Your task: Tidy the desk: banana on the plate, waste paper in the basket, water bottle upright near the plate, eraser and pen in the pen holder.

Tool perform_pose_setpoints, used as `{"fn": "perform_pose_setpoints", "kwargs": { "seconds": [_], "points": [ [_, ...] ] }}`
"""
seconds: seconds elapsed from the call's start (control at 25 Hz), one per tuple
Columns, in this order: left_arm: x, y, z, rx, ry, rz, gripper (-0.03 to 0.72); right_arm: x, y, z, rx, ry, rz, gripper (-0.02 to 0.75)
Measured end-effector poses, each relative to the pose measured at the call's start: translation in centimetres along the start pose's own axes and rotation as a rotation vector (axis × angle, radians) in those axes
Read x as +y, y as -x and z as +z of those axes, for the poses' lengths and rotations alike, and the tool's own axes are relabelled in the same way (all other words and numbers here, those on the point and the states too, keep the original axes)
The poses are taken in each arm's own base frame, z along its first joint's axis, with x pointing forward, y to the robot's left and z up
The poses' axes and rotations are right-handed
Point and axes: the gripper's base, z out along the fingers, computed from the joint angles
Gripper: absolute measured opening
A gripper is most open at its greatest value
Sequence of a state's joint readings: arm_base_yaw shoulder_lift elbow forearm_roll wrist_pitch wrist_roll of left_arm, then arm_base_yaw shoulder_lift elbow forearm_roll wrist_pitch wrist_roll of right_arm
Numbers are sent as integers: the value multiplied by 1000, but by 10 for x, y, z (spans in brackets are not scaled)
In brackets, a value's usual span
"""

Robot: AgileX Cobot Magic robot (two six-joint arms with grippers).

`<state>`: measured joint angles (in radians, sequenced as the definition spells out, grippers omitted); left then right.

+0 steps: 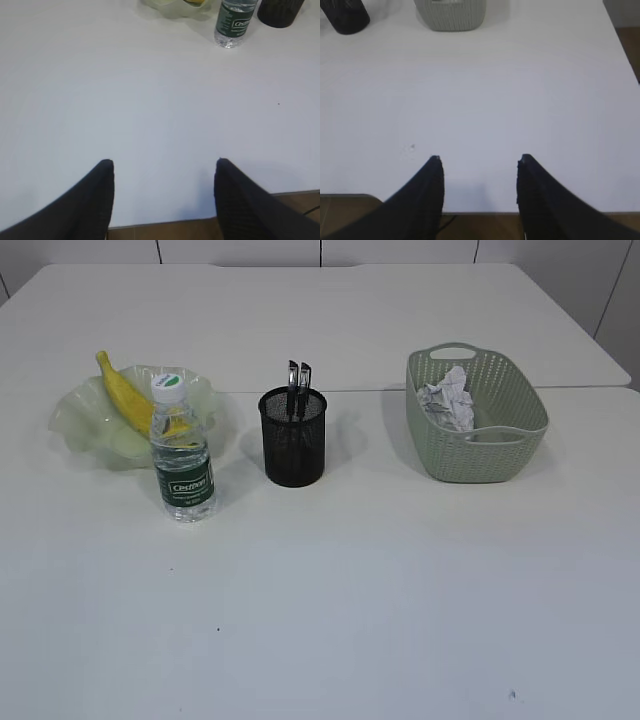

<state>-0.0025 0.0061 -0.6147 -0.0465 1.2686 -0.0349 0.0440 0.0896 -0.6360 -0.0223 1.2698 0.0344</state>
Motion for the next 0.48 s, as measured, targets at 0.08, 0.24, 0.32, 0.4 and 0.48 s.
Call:
{"fn": "perform_pose_setpoints", "kwargs": {
  "seconds": [0.08, 0.24, 0.32, 0.4, 0.48],
  "points": [
    [1, 0, 0, 0, 13, 4, 443, 0, -9, -8, -62, 2, -10, 362],
    [2, 0, 0, -1, 20, 6, 442, -1, -15, -11, -93, 2, -14, 361],
    [2, 0, 0, -1, 24, 7, 442, 0, -16, -8, -80, 4, -14, 361],
    [3, 0, 1, 3, 30, 9, 442, 0, -19, -3, -60, 7, -18, 362],
    [3, -2, 4, 15, 34, 10, 442, 0, -22, 3, -38, 9, -22, 362]
  ]
}}
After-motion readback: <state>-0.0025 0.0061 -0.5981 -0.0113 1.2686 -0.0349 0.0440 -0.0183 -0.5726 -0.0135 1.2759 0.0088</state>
